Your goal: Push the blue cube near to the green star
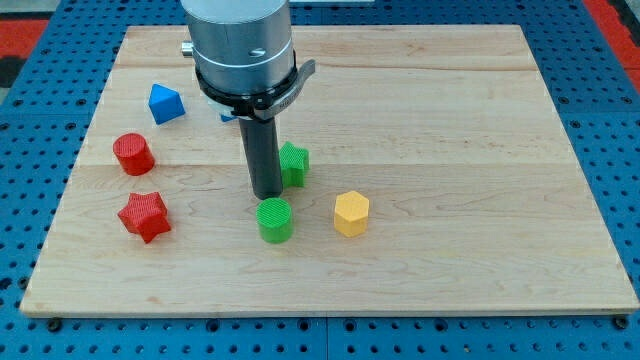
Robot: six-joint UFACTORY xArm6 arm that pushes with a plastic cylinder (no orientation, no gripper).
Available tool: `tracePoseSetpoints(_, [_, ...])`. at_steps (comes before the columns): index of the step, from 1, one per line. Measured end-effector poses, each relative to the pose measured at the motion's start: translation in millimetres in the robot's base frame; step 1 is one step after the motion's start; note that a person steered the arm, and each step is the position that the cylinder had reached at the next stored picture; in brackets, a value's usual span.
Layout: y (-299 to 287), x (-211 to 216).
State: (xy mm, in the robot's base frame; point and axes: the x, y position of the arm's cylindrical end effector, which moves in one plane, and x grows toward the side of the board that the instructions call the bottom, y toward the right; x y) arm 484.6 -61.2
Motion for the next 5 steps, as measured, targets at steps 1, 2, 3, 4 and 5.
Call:
tracePoseSetpoints(1, [1, -1])
tracePoseSetpoints(2, [-4, -14])
tracePoseSetpoints(3, [-49, -23])
tracePoseSetpoints(4, [-59, -69])
tracePoseSetpoints(5, [-60, -95])
